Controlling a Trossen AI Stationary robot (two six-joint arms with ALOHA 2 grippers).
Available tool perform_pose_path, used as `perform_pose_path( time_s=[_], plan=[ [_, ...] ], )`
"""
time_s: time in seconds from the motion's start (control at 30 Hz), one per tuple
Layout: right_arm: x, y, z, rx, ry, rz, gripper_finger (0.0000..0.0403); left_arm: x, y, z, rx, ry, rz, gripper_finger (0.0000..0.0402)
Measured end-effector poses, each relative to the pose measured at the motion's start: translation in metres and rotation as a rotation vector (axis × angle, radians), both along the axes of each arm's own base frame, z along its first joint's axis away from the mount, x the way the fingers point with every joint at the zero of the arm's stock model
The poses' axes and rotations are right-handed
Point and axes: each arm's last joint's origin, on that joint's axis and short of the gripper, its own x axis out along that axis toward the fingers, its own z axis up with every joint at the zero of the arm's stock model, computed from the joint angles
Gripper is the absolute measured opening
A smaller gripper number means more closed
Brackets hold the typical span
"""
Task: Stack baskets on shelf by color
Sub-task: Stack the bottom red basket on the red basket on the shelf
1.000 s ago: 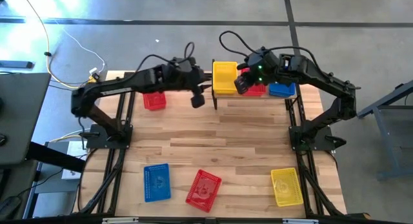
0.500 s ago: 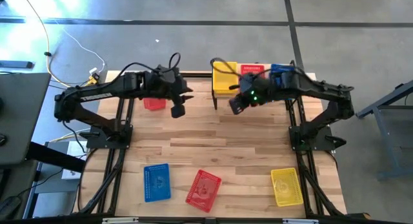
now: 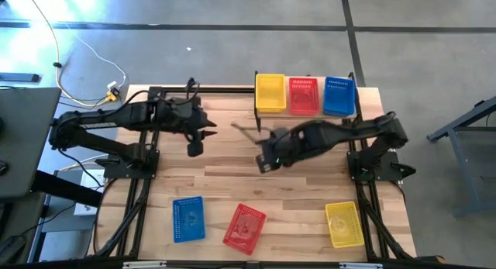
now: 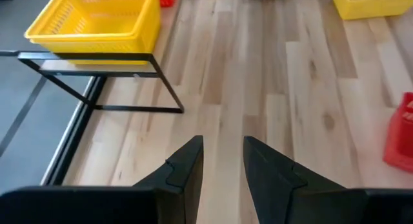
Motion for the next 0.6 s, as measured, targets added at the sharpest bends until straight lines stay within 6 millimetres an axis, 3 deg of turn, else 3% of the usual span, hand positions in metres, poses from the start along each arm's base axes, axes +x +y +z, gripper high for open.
perform_pose_path(
  time_s=[0.6],
  plan=[
    [0.038,0.098,-0.075,0.178,0.044,-0.207,0.0119,-0.015,-0.014,0.005,0.010,-0.033,-0.053,0.0099]
  ],
)
